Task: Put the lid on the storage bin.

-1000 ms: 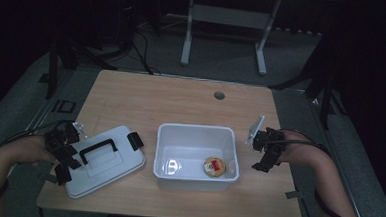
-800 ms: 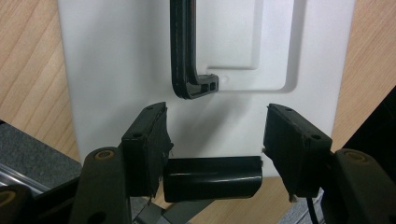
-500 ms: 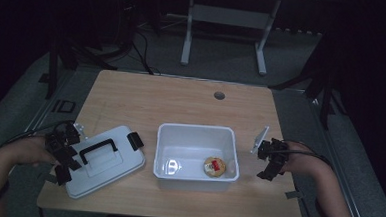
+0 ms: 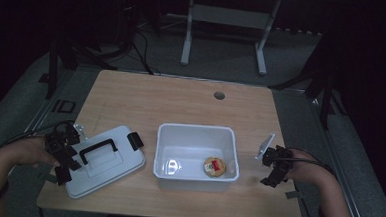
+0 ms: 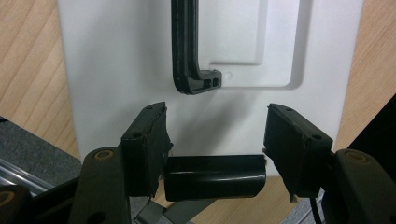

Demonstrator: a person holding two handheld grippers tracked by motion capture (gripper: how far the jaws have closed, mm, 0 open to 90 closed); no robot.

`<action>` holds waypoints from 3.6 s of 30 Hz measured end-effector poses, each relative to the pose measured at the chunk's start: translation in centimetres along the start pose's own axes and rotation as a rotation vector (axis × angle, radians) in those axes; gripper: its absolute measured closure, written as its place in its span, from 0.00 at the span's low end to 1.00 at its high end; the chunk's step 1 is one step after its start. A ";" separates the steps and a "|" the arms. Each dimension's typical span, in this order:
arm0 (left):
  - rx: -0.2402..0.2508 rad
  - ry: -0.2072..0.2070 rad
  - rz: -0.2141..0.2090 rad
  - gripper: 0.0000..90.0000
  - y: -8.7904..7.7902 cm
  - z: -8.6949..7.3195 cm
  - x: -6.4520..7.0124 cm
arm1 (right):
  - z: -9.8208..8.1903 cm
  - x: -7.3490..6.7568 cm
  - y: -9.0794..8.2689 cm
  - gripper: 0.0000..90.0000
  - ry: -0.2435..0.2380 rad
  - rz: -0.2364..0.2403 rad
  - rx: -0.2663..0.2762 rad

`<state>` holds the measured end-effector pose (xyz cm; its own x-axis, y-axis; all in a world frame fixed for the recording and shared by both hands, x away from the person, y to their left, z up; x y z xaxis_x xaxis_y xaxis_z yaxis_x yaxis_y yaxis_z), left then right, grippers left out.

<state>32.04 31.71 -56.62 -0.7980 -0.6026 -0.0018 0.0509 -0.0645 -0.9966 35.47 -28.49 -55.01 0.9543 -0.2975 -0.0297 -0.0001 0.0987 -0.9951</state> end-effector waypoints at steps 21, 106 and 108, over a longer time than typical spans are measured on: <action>-0.019 0.083 0.058 0.46 1.3 1.3 -0.4 | -1.2 -0.5 1.4 0.17 0.031 0.012 0.011; 0.042 0.300 0.107 0.93 -11.9 13.1 4.9 | -0.9 -0.2 2.3 0.18 0.052 0.006 -0.002; 0.043 0.311 0.105 0.93 -12.0 13.9 5.3 | -0.9 -0.2 2.4 0.18 0.056 0.008 -0.004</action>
<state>35.55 18.26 -43.56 -0.9317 -0.3366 -0.1363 0.1630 -0.0520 -0.9853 34.97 -29.08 -57.50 0.9361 -0.3490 -0.0429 -0.0093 0.0974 -0.9952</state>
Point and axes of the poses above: each handheld gripper's, and its own axes: y roughly forward along the jaws, z roughly out of its top, x roughly to its right, the point moved 9 cm from there along y, roughly forward along the jaws, and after that the axes turned 6 degrees about z, right-handed, at the moved point
